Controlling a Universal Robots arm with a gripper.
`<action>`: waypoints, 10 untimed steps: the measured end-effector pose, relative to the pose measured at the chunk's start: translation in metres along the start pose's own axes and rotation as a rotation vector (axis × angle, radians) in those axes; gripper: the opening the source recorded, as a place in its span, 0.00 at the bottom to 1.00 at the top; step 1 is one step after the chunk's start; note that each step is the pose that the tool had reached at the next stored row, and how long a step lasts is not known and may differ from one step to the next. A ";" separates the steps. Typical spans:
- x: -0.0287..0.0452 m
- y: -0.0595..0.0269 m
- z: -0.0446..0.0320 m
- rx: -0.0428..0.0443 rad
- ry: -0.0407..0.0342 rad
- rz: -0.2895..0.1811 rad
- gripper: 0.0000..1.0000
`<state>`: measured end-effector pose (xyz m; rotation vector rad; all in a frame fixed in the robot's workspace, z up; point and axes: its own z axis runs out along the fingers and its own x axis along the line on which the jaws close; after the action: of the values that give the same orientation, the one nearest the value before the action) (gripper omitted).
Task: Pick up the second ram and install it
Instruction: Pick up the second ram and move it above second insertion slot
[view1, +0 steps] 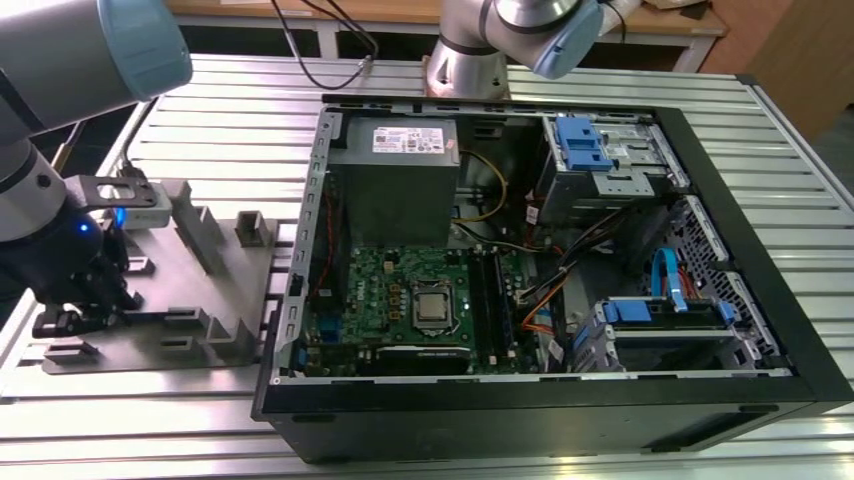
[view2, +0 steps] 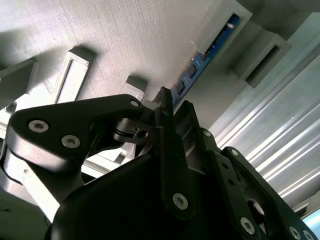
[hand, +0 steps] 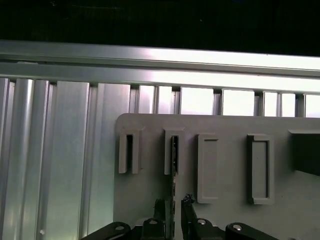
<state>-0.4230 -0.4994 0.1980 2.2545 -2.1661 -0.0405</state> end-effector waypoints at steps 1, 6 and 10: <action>-0.0001 0.0000 0.0000 0.0000 0.0000 0.000 0.23; -0.0004 0.0000 0.0000 0.0000 0.0000 0.000 0.16; -0.0007 0.0000 0.0000 0.0000 0.0000 0.000 0.16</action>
<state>-0.4230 -0.4987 0.1979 2.2545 -2.1660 -0.0405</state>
